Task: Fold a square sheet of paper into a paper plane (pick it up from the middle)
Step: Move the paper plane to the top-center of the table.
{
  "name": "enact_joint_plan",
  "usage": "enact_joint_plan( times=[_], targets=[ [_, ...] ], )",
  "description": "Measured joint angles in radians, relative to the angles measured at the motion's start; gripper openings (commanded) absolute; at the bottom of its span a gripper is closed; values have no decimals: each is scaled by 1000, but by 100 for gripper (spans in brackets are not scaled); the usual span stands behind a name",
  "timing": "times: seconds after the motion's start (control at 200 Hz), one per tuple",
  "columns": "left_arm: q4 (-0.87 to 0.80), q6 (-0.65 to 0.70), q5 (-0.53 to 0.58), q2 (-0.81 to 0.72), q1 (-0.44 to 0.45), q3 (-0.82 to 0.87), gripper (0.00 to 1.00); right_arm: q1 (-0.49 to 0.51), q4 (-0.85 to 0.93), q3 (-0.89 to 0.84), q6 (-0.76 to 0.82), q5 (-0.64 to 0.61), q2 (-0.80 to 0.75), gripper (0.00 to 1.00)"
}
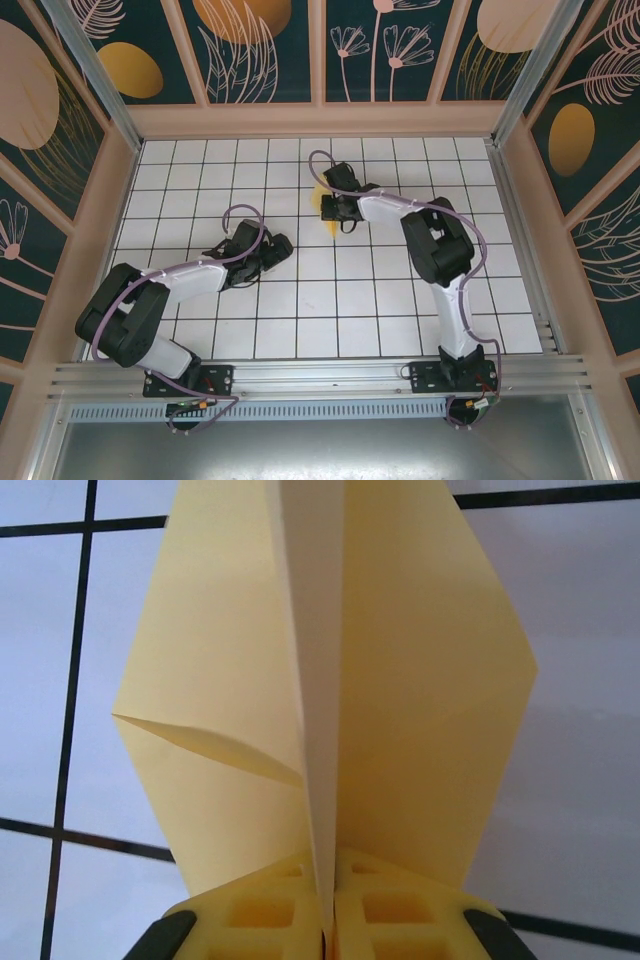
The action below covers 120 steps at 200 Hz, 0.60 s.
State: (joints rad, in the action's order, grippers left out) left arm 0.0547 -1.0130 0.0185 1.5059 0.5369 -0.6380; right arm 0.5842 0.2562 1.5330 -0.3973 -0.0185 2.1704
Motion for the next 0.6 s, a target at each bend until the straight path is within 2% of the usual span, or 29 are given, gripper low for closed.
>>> enact_joint_plan(
  times=[0.135,0.6],
  targets=[
    [-3,0,4,0,0,0,99,1,26,46,-1,-13,32,19],
    [-27,7,26,-5,0,-4,99,26,55,100,-12,-92,73,23]
  ],
)
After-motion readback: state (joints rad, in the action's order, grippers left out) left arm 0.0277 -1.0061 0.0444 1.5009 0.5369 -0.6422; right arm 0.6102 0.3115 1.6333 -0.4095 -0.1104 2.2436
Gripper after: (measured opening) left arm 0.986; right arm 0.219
